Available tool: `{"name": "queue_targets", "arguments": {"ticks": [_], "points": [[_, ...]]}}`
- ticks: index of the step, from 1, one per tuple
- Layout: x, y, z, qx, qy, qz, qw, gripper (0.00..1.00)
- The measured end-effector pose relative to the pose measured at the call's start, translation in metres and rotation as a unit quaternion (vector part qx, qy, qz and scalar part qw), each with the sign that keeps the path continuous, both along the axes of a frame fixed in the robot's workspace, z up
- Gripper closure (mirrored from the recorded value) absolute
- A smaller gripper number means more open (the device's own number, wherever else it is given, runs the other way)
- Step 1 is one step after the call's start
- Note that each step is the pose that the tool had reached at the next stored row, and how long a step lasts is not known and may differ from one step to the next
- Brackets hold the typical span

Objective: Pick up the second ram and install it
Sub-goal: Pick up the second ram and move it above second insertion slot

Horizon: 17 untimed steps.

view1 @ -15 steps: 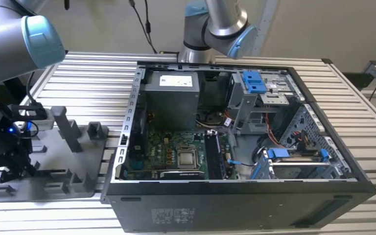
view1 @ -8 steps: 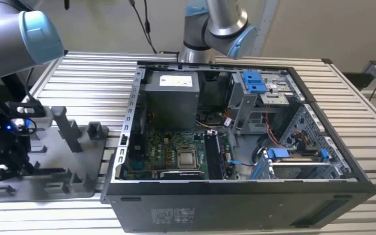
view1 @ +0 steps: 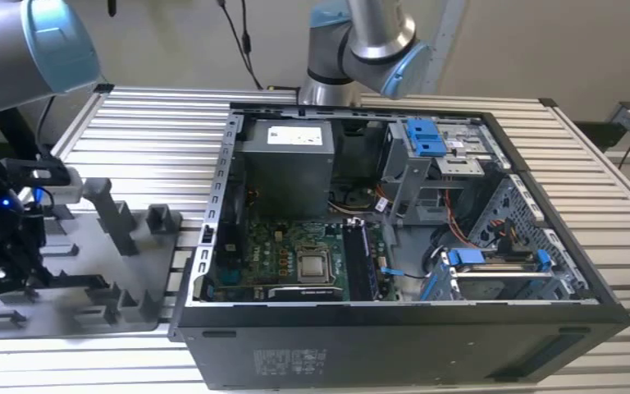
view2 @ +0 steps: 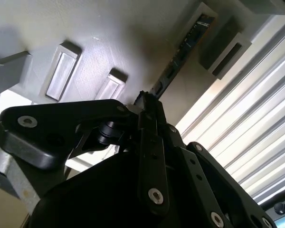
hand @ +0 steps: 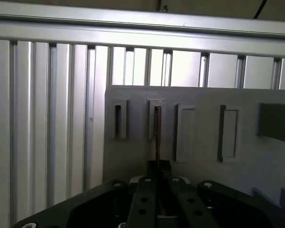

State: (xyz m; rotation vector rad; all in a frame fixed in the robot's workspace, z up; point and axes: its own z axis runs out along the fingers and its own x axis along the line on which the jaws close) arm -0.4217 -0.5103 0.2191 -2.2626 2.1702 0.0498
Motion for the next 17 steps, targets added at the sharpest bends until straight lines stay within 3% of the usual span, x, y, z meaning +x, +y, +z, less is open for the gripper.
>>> {"name": "queue_targets", "arguments": {"ticks": [17], "points": [[0.0,0.0,0.0175,0.0009,0.0,-0.012,0.9999,0.86]]}}
